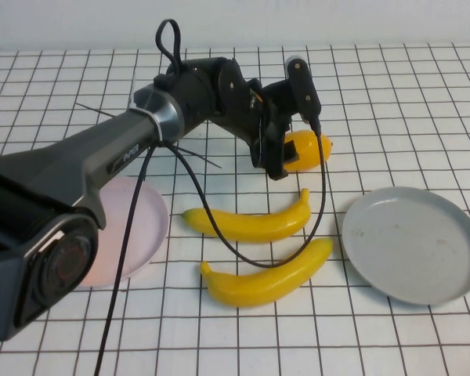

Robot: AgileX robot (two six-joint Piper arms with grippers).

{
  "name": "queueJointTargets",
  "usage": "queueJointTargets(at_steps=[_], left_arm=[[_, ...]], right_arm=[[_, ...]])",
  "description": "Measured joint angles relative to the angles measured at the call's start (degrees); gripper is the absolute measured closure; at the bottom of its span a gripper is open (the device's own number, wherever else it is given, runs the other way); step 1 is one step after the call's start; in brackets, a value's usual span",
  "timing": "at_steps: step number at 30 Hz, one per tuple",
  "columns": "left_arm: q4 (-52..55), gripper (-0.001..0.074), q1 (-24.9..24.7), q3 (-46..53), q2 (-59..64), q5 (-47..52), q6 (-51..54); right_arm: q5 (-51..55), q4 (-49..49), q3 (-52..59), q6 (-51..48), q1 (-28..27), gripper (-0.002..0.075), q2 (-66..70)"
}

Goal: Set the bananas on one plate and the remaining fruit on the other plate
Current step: Put one type of fruit in the left plate

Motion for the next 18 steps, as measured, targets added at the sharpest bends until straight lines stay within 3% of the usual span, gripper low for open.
queueJointTargets(at_steps=[8,15,18], left_arm=[[2.8,0.0363,0.0,-7.4,-0.7,9.9,-8.4],[3.7,0.0362,0.1,-8.7,-1.4,12.8,-11.7],[3.9,0.0316,0.1,-8.7,-1.4,13.0,-13.0]], right_arm=[[0.0,0.0,0.0,0.0,0.0,0.0742,0.0],[0.0,0.0,0.0,0.0,0.0,0.0742,0.0],[0.0,0.0,0.0,0.0,0.0,0.0742,0.0]])
